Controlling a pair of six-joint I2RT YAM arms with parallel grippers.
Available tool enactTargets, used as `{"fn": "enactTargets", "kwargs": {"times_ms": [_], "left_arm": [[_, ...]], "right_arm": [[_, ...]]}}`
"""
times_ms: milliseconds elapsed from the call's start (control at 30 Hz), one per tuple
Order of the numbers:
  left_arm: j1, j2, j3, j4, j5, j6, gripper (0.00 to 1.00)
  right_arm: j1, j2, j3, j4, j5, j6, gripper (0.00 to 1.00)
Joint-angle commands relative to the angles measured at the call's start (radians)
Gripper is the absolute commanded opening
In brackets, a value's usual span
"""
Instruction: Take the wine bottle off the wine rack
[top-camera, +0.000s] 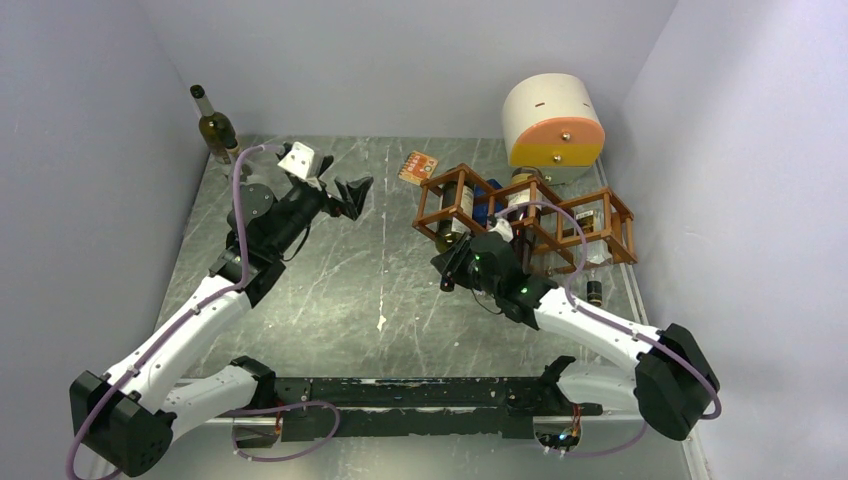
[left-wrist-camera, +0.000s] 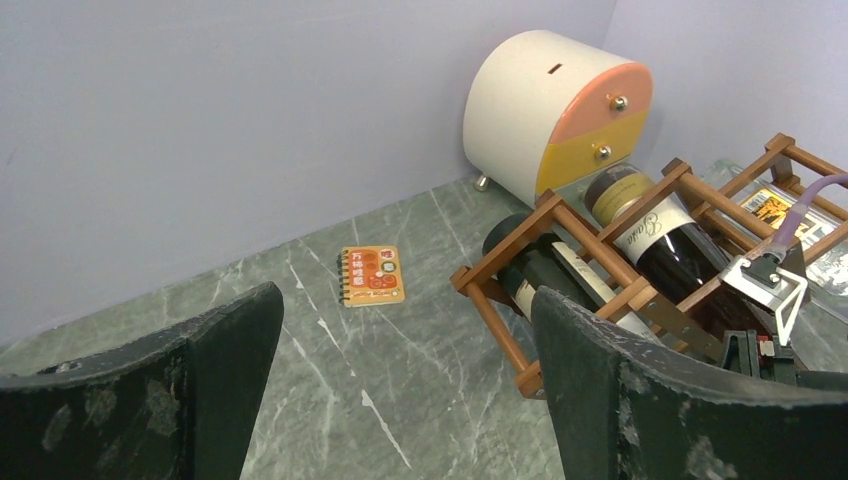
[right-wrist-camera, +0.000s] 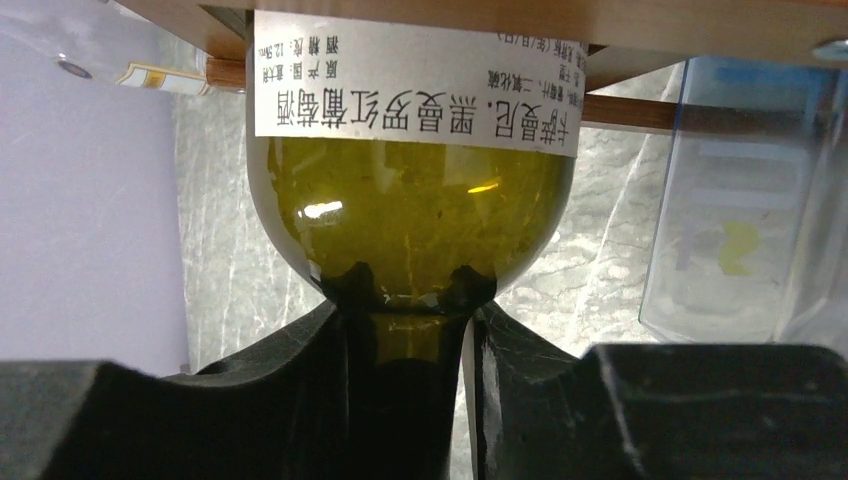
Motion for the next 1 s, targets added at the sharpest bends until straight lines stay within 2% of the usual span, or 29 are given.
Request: {"fn": "enactTargets", "kwargs": {"times_ms": [0,467,700,833,967], "left_arm": [[-0.013,-0.01,0.016,0.016,0.059,0.007,0.97],[-0.018,0.013,0.02,0.011,0.083,0.003,0.96],[-0.021,0.024,0.018,0.015,0.088,0.006,0.96],[-0.02,0.026,0.024,0.007,0.081,0.004,0.95],[-0.03,0.034,0.03,-0.005,0.065,0.016,0.94]], "right_arm": [[0.016,-0.047,-0.014,0.009,0.042,0.019,0.3],[0.176,-0.151,-0.005,-0.152,0.189,0.142,0.16],[0.238,-0.229,-0.034,-0.213,0.189,0.182,0.11],[0.273,-0.278,-0.045,-0.247,0.174,0.175,0.0],[0.301,-0.354,-0.05,-0.327,0.189,0.198,0.0]]}}
